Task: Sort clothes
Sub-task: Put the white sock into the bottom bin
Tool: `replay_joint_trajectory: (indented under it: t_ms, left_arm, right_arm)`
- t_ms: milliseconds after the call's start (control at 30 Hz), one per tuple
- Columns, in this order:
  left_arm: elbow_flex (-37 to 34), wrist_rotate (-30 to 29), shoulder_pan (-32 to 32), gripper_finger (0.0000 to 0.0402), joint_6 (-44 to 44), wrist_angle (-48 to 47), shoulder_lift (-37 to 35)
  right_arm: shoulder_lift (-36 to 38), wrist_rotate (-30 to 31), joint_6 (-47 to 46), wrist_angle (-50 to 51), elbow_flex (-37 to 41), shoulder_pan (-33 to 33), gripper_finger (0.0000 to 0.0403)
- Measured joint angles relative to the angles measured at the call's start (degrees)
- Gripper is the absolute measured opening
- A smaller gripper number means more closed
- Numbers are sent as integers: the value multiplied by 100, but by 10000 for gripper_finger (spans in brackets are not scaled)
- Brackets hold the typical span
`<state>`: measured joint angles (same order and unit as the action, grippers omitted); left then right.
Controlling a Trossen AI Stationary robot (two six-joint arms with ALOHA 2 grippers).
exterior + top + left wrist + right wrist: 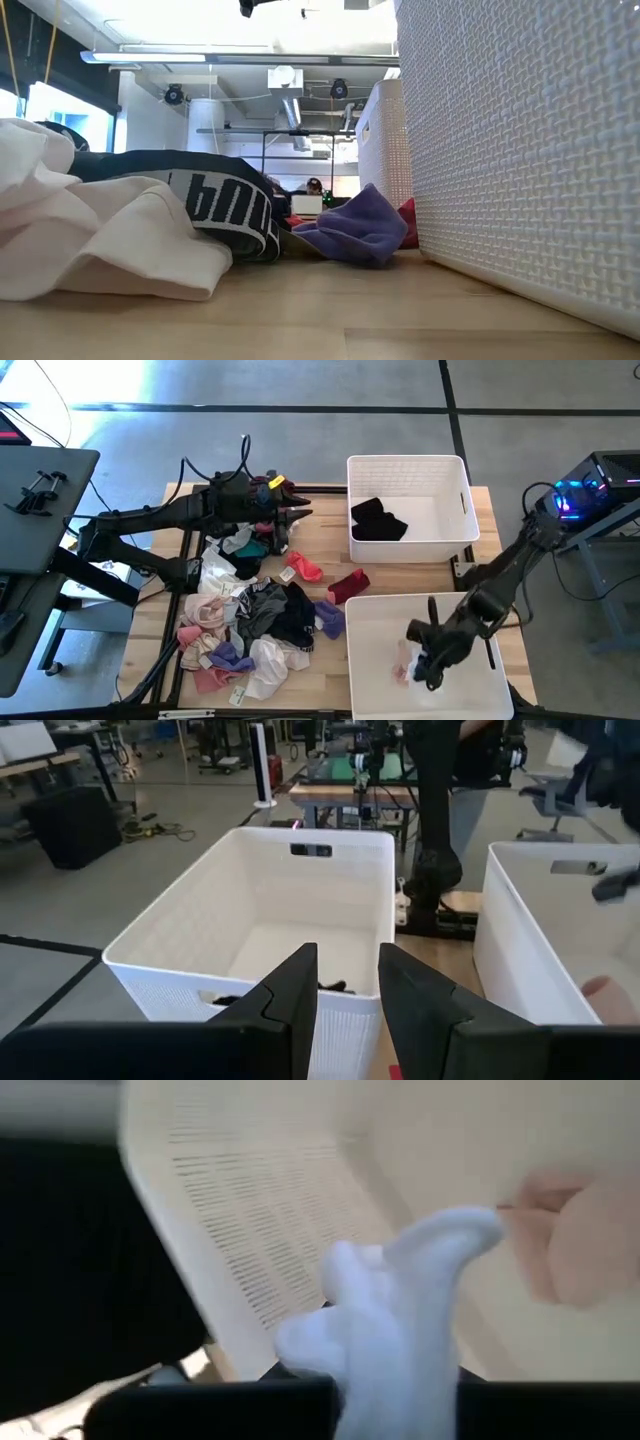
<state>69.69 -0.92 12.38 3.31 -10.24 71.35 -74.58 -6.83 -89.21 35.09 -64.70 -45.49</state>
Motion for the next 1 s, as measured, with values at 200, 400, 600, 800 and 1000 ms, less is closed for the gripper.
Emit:
replay_joint_trajectory:
  t_ms: [200,400,600,800,1000]
  left_arm:
    - [0,1,3,99,-7,41,0]
    - [0,3,-2,99,-156,29,0]
    - [0,2,-2,99,-115,30,0]
    - [0,3,-2,99,-158,15,0]
    - [0,3,-2,99,-172,16,0]
  right_arm:
    - [-3,266,-203,-61,509,-84,7]
    - [-3,341,-70,100,1105,-69,7]
    - [-3,206,-31,-172,1758,-47,33]
    - [3,-411,-191,-322,1991,92,131]
    - [8,-943,-231,224,1315,250,167]
